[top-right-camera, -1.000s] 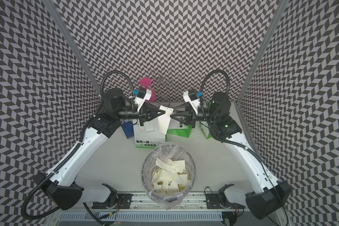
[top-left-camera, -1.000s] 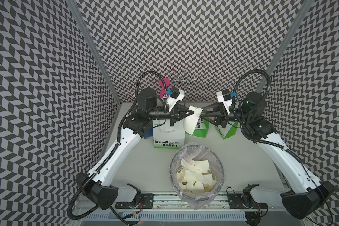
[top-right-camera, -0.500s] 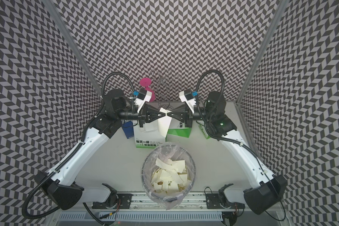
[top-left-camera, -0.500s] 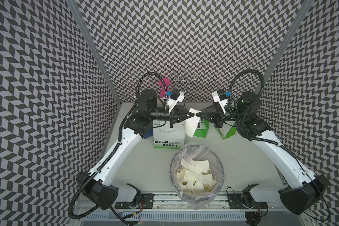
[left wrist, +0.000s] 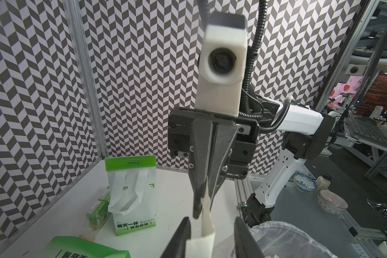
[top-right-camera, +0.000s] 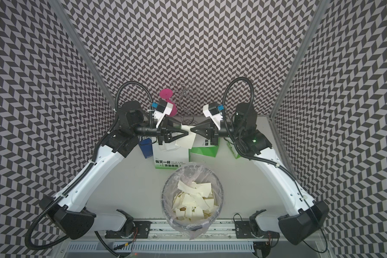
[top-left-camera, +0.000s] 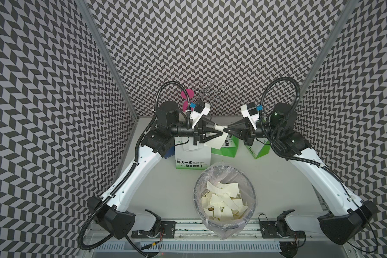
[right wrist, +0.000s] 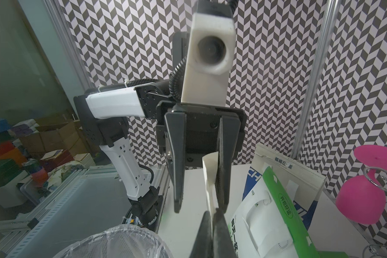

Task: Shred takeout receipts and throw away
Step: Shred the takeout receipt.

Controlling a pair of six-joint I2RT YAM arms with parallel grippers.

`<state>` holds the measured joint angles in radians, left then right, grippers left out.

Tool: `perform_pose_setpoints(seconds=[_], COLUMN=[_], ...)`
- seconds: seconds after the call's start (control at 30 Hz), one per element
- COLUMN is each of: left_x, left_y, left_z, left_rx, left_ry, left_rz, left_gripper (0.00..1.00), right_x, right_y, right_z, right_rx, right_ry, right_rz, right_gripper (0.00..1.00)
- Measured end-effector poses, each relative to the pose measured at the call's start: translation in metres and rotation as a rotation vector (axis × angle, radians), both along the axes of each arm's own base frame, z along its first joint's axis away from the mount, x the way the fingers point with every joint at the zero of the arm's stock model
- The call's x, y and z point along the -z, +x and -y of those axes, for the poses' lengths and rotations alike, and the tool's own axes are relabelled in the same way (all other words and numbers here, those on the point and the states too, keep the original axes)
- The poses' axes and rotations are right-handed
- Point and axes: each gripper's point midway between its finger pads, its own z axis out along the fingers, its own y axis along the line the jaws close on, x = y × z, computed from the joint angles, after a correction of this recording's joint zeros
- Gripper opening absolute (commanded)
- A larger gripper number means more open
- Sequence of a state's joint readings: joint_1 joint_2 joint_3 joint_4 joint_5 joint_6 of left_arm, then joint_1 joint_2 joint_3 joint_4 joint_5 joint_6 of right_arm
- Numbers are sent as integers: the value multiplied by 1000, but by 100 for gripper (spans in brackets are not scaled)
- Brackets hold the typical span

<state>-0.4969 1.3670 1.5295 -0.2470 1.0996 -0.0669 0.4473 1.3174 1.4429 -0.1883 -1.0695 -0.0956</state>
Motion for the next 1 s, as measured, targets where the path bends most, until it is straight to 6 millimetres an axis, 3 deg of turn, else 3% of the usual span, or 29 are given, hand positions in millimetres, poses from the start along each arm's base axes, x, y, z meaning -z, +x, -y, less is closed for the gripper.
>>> perform_pose_setpoints(seconds=[0.3, 0.47, 0.8, 1.0], left_x=[0, 3, 3, 8], left_y=[3, 11, 13, 6], left_z=[2, 4, 2, 0], left_rx=[3, -16, -51, -62], left_ry=[11, 34, 51, 65], left_rz=[-38, -58, -137, -235], left_gripper=[20, 0, 0, 0], right_x=[4, 4, 2, 6], right_y=[-1, 0, -6, -34], right_z=[-3, -3, -5, -9], right_rx=[7, 17, 195, 339], right_ry=[-15, -19, -61, -80], right_rz=[12, 14, 173, 387], right_gripper=[0, 0, 0, 0])
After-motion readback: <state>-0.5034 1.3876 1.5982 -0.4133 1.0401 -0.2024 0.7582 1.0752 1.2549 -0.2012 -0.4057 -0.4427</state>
